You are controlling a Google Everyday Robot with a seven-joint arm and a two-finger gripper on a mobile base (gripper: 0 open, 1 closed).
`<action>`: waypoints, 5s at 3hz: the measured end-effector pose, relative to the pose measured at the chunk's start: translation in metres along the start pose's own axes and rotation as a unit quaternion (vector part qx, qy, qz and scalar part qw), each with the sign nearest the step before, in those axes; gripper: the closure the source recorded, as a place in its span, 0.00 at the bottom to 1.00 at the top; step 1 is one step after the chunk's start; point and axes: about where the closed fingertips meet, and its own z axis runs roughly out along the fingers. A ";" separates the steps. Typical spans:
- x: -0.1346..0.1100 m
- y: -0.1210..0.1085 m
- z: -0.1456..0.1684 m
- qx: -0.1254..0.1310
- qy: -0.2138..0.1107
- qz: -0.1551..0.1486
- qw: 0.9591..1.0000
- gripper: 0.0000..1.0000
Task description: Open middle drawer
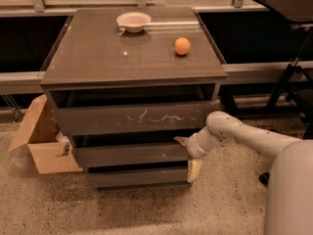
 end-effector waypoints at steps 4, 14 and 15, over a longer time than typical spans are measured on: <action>0.020 -0.020 0.038 -0.007 0.009 0.005 1.000 0.63; -0.010 0.027 0.038 -0.084 -0.023 0.007 0.996 0.19; -0.021 0.037 0.034 -0.087 -0.033 -0.003 0.996 0.42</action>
Offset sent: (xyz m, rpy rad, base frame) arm 0.0450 0.0032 -0.0366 -0.0235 -0.0107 -0.0248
